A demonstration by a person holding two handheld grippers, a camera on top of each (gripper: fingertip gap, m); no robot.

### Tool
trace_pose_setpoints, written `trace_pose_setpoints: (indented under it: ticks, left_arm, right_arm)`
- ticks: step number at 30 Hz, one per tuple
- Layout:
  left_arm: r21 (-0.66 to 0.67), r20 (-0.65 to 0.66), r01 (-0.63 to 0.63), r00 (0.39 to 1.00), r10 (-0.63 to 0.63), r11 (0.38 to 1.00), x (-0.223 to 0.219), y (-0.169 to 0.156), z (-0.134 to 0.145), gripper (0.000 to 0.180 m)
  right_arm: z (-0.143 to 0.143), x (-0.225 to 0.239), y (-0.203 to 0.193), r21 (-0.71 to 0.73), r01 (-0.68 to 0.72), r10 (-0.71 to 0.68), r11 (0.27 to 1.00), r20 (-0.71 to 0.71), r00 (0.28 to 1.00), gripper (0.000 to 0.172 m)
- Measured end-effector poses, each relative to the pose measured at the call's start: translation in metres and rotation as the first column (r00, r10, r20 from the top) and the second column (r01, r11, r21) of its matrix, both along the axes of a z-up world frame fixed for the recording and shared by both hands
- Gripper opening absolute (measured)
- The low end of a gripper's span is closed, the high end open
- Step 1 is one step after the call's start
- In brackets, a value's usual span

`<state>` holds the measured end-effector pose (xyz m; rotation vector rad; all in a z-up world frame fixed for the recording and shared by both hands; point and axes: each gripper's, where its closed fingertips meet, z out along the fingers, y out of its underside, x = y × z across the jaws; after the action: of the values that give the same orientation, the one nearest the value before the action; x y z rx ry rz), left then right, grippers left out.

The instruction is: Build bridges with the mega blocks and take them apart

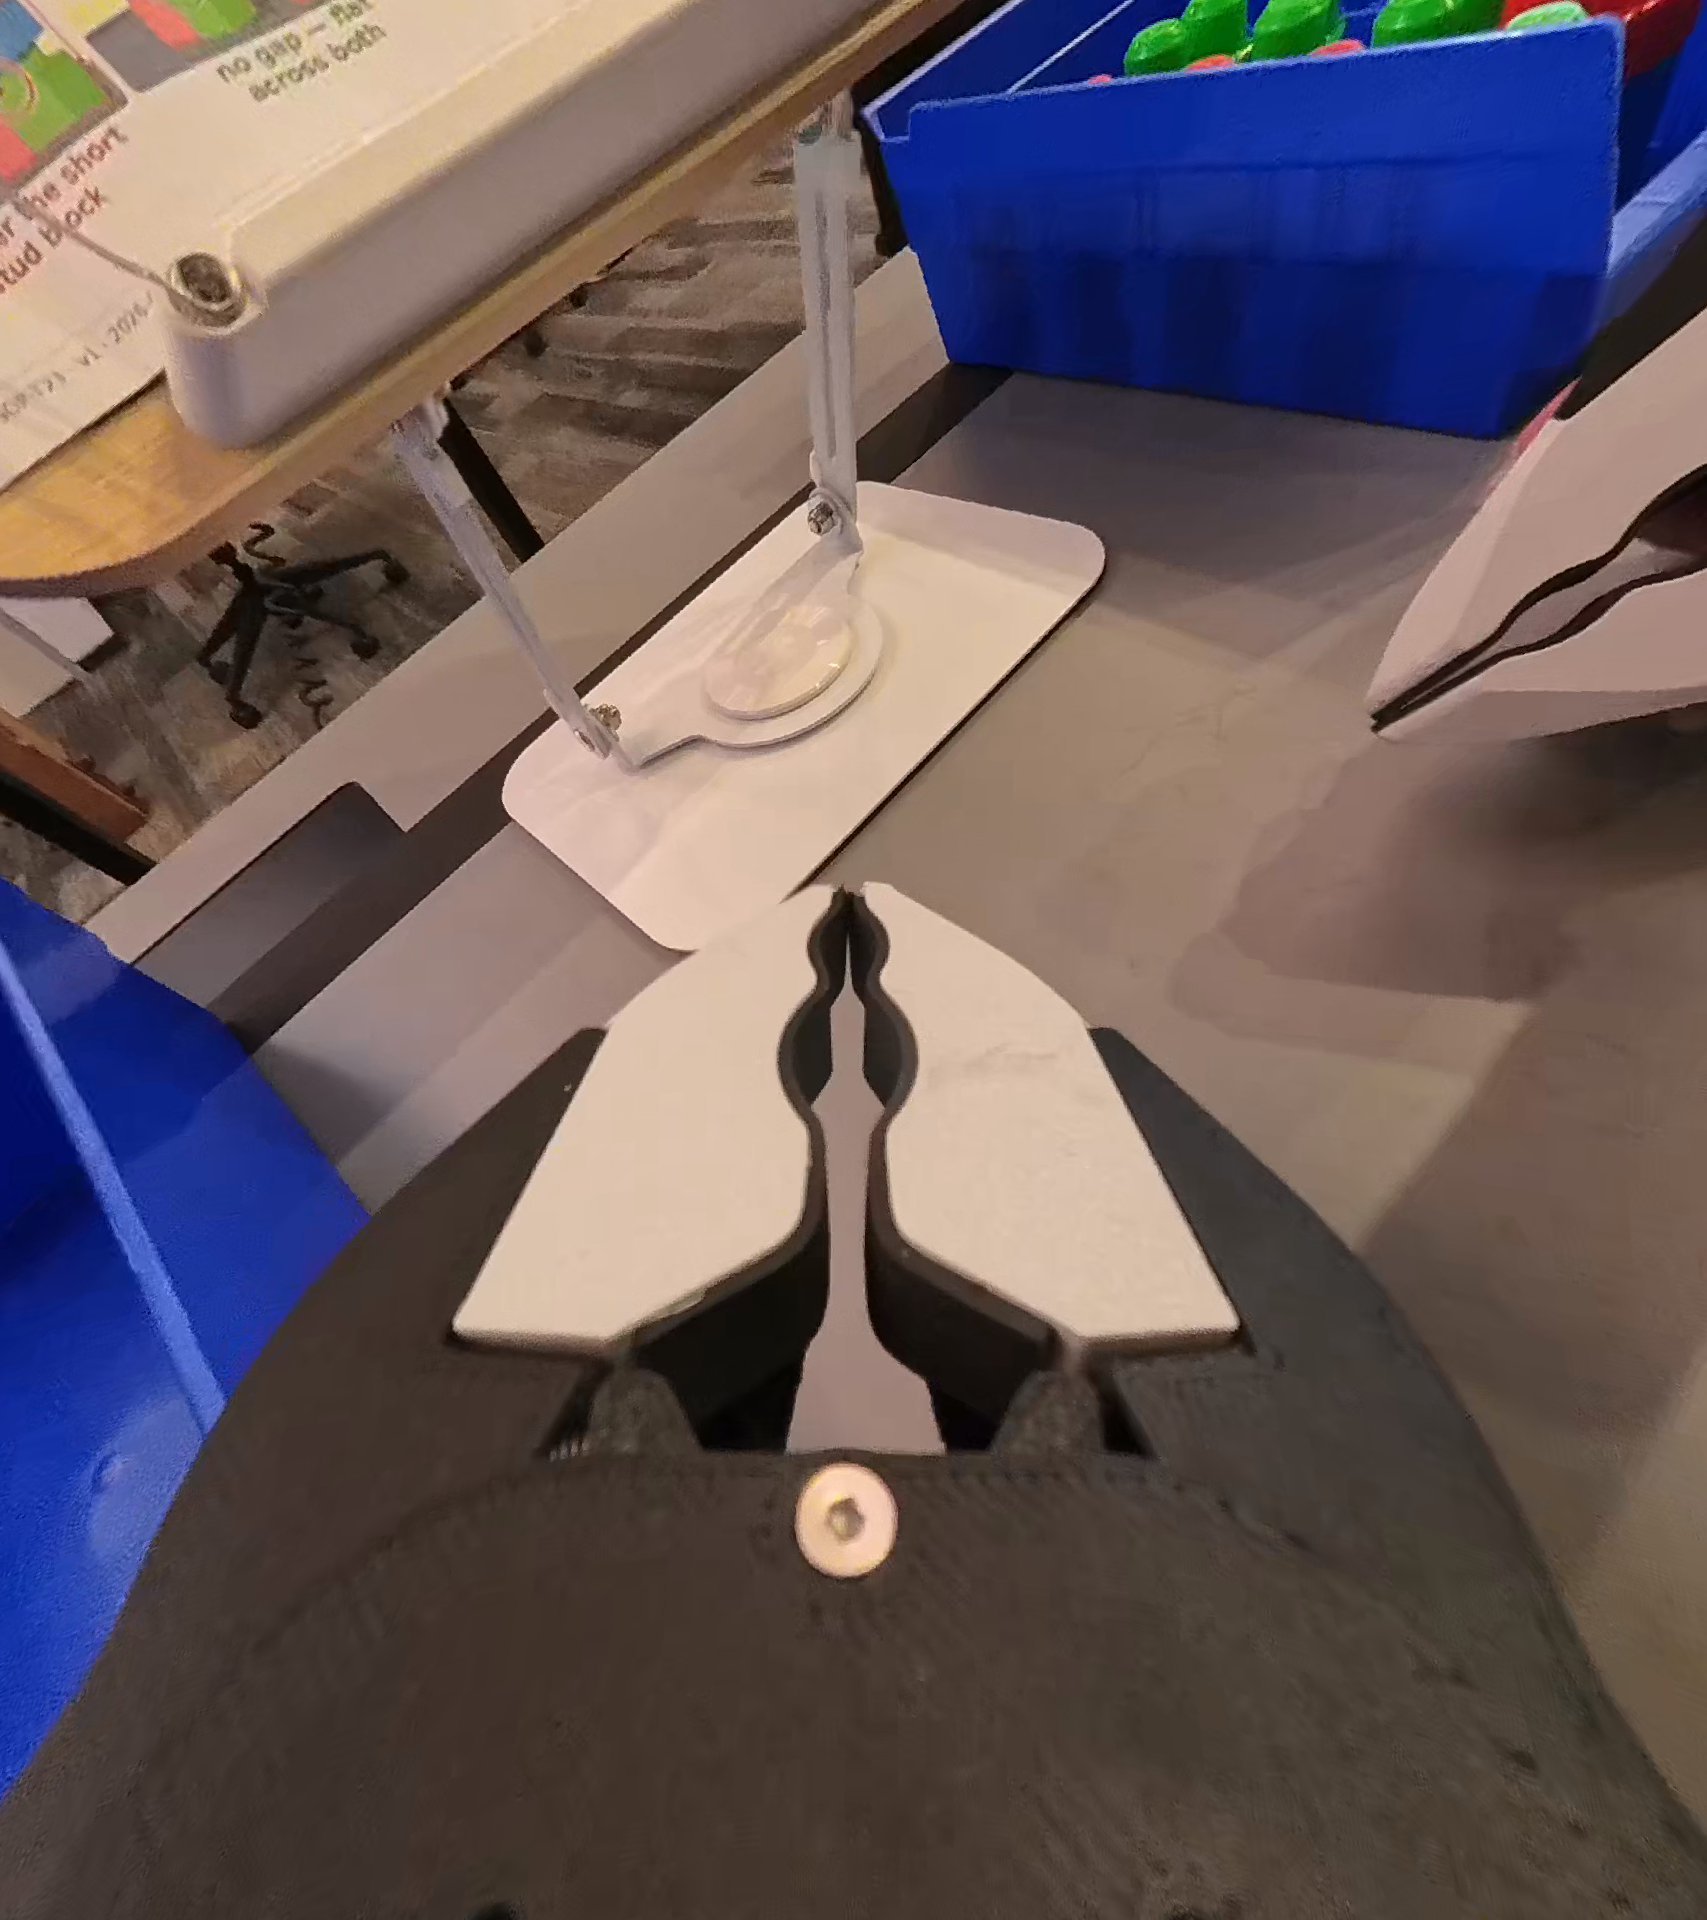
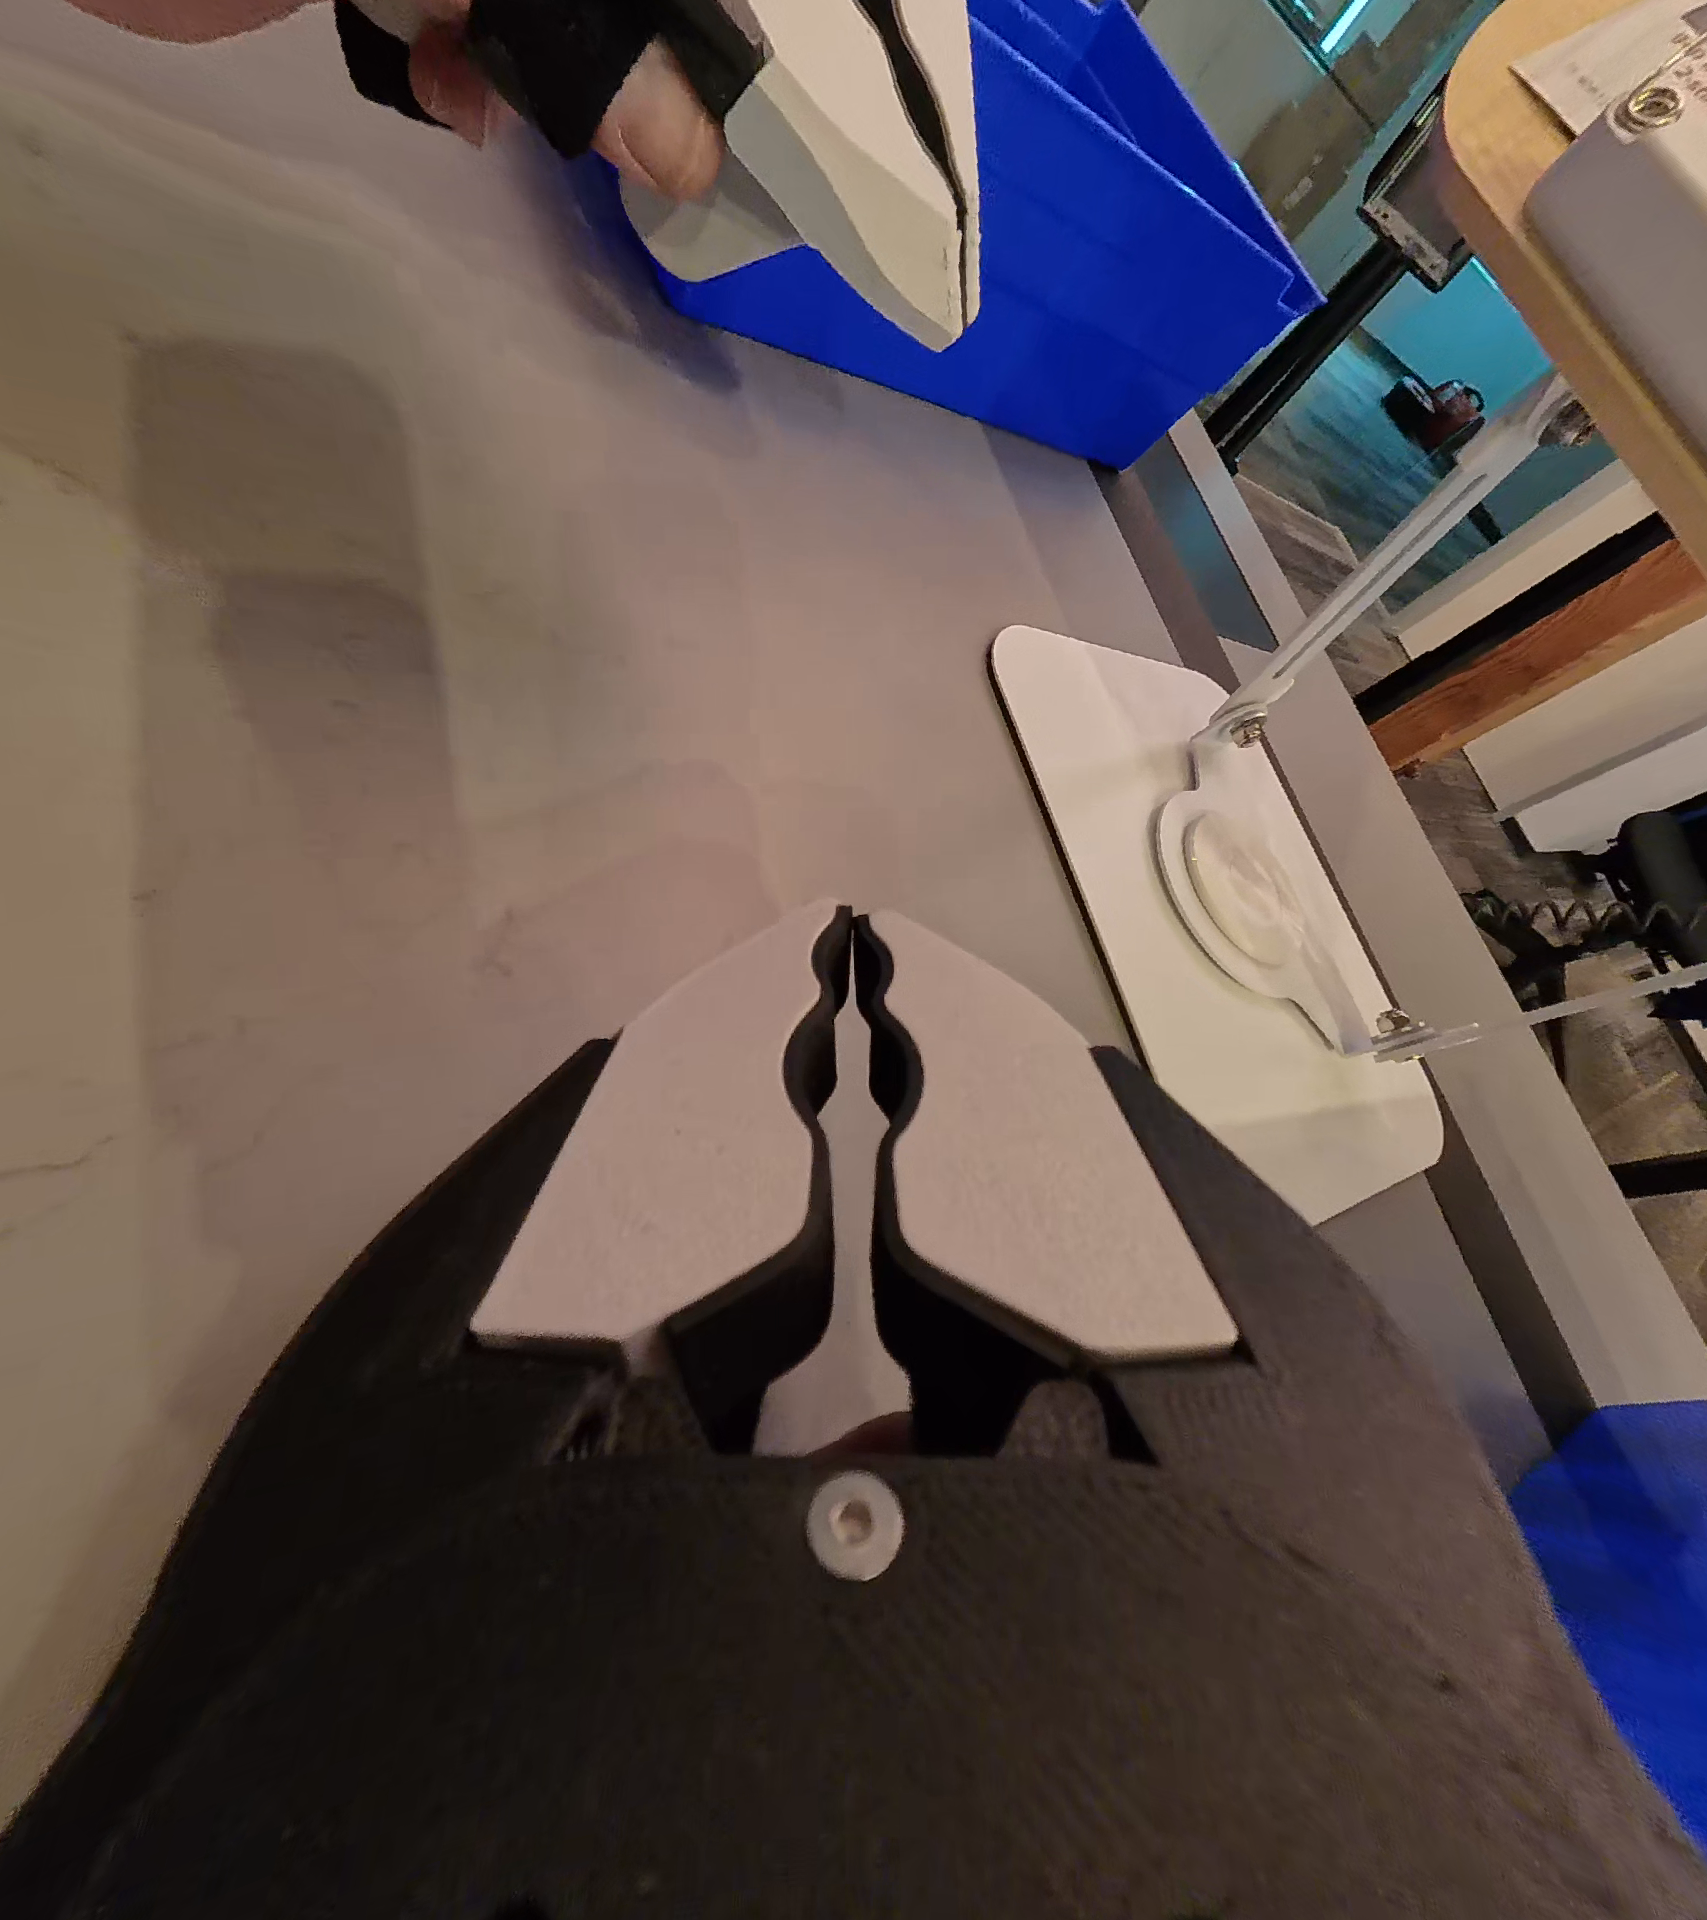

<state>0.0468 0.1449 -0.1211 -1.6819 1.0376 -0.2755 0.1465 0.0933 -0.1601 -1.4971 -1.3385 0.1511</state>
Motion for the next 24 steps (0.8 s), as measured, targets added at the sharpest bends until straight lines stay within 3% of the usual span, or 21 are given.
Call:
trace_pose_setpoints:
  ticks: [9,14,18,24]
  left_arm:
    - [0.032,0.027,-0.009,1.000,0.008,0.999,-0.008,-0.002,0.007,0.002]
    - [0.074,0.049,0.003,0.999,-0.007,0.997,-0.015,-0.009,0.018,0.002]
    - [0.189,0.068,-0.087,0.995,0.075,0.978,-0.045,-0.010,0.041,0.007]
    - [0.264,0.156,-0.347,0.936,0.316,0.900,-0.140,0.000,0.078,0.043]
  right_arm:
    - [0.006,0.003,-0.001,0.022,0.003,-0.003,1.000,-0.015,1.000,0.002]
    - [0.018,0.008,0.000,0.084,0.038,-0.035,0.996,-0.038,0.999,0.013]
    - [0.041,0.013,-0.004,0.174,0.069,-0.053,0.982,-0.094,0.994,0.028]
    - [0.098,0.072,0.000,0.322,0.291,-0.236,0.901,-0.200,0.951,0.044]
